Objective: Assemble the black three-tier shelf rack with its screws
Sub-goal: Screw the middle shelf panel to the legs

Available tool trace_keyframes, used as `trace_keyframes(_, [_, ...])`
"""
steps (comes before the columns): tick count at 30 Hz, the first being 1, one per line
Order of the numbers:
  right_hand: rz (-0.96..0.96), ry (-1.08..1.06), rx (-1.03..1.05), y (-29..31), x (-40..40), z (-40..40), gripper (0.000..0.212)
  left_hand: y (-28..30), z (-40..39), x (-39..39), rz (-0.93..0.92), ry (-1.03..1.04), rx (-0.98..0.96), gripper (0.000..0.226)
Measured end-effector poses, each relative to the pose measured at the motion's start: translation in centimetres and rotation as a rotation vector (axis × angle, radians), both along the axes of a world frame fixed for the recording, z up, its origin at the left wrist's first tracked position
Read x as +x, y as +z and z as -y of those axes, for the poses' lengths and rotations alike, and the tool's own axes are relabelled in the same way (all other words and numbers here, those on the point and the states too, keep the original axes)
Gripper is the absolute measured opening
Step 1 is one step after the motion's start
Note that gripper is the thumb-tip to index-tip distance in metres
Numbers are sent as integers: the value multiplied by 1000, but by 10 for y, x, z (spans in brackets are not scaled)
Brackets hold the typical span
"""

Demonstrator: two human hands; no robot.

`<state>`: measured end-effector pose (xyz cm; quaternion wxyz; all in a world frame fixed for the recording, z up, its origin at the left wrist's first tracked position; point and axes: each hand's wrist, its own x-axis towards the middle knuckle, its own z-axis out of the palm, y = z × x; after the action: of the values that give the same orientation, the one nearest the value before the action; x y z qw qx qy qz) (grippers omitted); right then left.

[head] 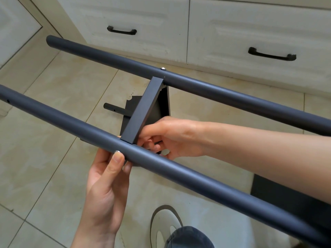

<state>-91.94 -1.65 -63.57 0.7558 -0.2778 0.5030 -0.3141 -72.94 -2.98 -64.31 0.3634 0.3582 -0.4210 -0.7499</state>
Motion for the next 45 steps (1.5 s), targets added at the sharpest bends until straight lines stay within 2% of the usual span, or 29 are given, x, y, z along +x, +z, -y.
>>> trace_keyframes(4, [94, -31, 0, -1, -3, -1, 40, 0, 0, 0, -13, 4, 10, 55])
trace_keyframes(7, [29, 4, 4, -2, 1, -1, 46, 1, -1, -1, -24, -14, 0, 55])
trace_keyframes(9, [19, -5, 14, -2, 0, -1, 42, 1, 0, -1, -20, -7, 6, 57])
trace_keyframes(14, [150, -58, 9, -4, -2, -2, 36, 1, -1, -1, -31, -13, 3, 50])
trace_keyframes(18, [60, -30, 3, -5, 1, 0, 40, -2, 0, 1, 1, 11, 21, 61])
trace_keyframes(23, [161, -51, 17, -4, -1, -2, 35, -3, 1, 1, -2, 5, 5, 57])
trace_keyframes(28, [110, -40, -3, -5, -2, -3, 43, -1, 0, 0, -29, -3, 12, 55])
trace_keyframes(32, [149, -64, -5, -4, -1, -3, 38, 1, -1, -2, -46, -18, -1, 46])
trace_keyframes(37, [73, -34, -2, -3, 2, 0, 48, 2, -1, -1, -30, -4, 17, 56])
trace_keyframes(40, [104, -48, -15, -4, 1, -1, 41, 2, -1, -2, -31, -17, 3, 49])
trace_keyframes(43, [194, -86, -9, -6, 1, -4, 33, 1, -1, -1, -19, -5, 10, 53])
trace_keyframes(45, [175, -83, -8, -8, 3, -4, 32, 0, 0, -1, -9, -3, 16, 54])
